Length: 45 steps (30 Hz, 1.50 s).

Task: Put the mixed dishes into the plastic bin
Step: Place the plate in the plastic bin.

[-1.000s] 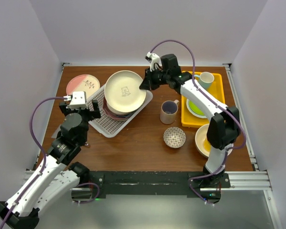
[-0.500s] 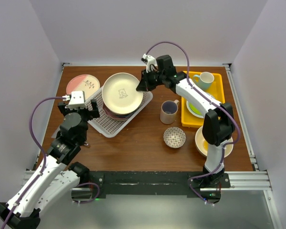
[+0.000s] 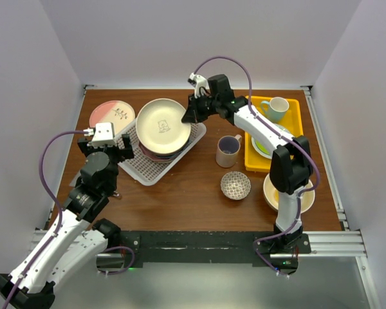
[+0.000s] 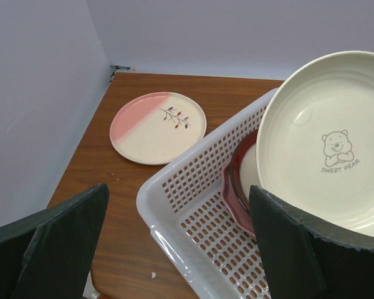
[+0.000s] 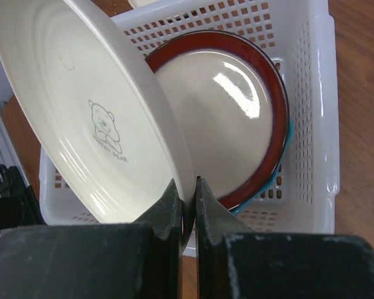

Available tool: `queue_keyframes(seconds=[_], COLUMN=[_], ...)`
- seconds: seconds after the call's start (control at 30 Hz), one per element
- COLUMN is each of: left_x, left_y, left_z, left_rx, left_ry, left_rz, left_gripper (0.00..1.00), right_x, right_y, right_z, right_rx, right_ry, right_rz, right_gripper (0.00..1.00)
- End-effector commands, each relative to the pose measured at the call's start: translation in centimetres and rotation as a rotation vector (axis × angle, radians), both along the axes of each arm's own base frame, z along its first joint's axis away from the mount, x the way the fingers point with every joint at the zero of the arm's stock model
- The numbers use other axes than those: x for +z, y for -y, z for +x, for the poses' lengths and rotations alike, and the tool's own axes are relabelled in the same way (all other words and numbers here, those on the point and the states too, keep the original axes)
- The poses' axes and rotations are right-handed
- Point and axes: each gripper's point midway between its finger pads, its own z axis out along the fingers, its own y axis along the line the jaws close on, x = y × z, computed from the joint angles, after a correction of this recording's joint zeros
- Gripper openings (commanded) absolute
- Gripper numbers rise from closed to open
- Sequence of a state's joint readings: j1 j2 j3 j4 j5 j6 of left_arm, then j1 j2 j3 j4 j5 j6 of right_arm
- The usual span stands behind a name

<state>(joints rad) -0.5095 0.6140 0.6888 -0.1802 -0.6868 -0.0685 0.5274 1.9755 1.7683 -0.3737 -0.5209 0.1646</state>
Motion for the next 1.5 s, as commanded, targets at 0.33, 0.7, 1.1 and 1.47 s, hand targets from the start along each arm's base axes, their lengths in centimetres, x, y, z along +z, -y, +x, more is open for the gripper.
queue_keyframes(seconds=[0.33, 0.7, 1.1, 1.47], left_x=[1.0, 1.1, 1.4, 1.4], left_y=[-0.4, -0.6, -1.3, -1.2], left_z=[0.2, 0.1, -0.3, -0.2], left_rx=[0.02, 0.028, 0.058, 0.055], left_ry=[0.051, 0.057, 0.075, 0.075], left_rz=[-0.04, -0.044, -0.058, -0.058], left_gripper=[1.0, 1.0, 1.0, 1.0], right_x=[2.6, 1.7, -0.1, -2.6], right_y=[-1.9, -2.6, -3.6, -2.6], right_z=[0.4, 0.4, 1.1, 3.2], right_rx=[0.047, 0.061, 0.051, -0.064], right_ry=[0.053, 0.041, 0.011, 0.005], right_rz=[0.07, 0.064, 0.051, -0.035], right_gripper=[0.0, 0.0, 0.0, 0.08])
